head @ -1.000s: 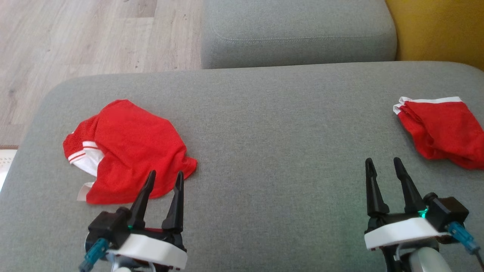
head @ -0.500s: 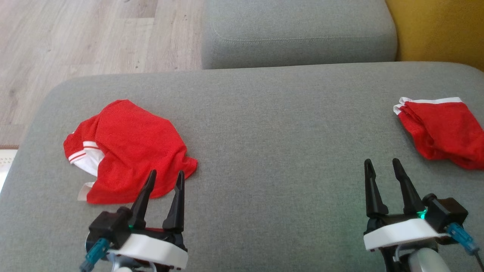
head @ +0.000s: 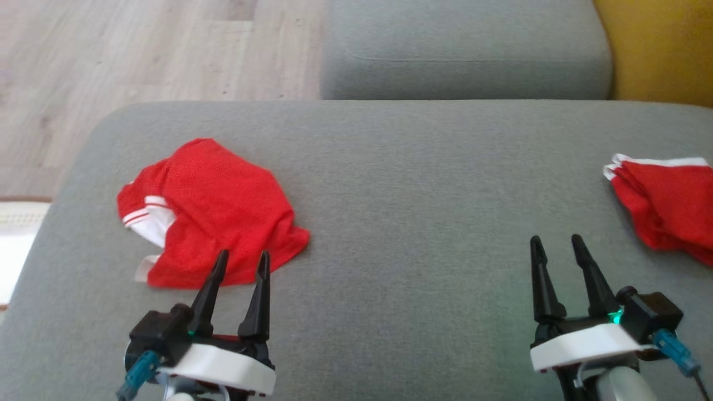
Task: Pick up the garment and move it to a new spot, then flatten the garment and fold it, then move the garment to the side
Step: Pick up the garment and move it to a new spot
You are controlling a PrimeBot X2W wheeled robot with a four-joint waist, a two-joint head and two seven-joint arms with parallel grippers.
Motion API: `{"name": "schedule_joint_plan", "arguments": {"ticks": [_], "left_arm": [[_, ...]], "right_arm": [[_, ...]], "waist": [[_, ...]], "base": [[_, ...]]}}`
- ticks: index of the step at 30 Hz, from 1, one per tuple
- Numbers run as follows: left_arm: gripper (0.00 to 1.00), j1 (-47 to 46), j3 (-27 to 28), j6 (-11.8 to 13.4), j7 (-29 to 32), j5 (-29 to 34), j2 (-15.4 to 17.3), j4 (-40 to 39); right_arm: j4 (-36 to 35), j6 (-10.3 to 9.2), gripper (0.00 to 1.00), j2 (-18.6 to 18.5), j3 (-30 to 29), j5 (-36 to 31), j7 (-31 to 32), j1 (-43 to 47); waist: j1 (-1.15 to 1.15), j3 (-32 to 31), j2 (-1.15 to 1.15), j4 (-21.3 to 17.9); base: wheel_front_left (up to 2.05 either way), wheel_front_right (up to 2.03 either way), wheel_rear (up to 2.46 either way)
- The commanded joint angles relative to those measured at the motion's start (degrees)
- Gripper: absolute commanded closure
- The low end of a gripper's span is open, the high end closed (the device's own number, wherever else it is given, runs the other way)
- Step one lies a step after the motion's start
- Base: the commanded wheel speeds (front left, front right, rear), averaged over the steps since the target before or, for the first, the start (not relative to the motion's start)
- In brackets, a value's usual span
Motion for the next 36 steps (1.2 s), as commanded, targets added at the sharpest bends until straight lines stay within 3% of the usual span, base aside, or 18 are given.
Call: {"name": "schedule_joint_plan", "arguments": {"ticks": [1,25,31,36], "left_arm": [[0.00,-2.7,1.9,0.1,-0.3,0.8,0.0,-2.1],[0.00,-2.1,6.4,-0.6,-0.3,3.9,0.0,-1.0],[0.00,-2.1,7.8,-0.9,-0.3,4.3,0.0,-0.6],[0.00,-4.0,10.1,-1.8,-0.3,5.3,0.0,0.4]], "right_arm": [[-1.9,-0.05,0.00,-0.2,1.9,0.7,-0.7,-1.2],[-0.8,-0.05,0.00,-0.2,9.1,4.4,-0.7,-0.4],[-0.8,-0.05,0.00,-0.2,10.0,4.6,-0.7,-0.4],[-0.4,-0.05,0.00,-0.2,9.9,3.4,-0.7,-1.5]], "waist": [[0.00,0.0,0.00,1.7],[0.00,-1.1,0.00,17.9],[0.00,-0.7,0.00,19.6],[0.00,2.2,0.00,18.2]], "base": [[0.00,0.00,0.00],[0.00,0.00,0.00],[0.00,0.00,0.00],[0.00,0.00,0.00]]}}
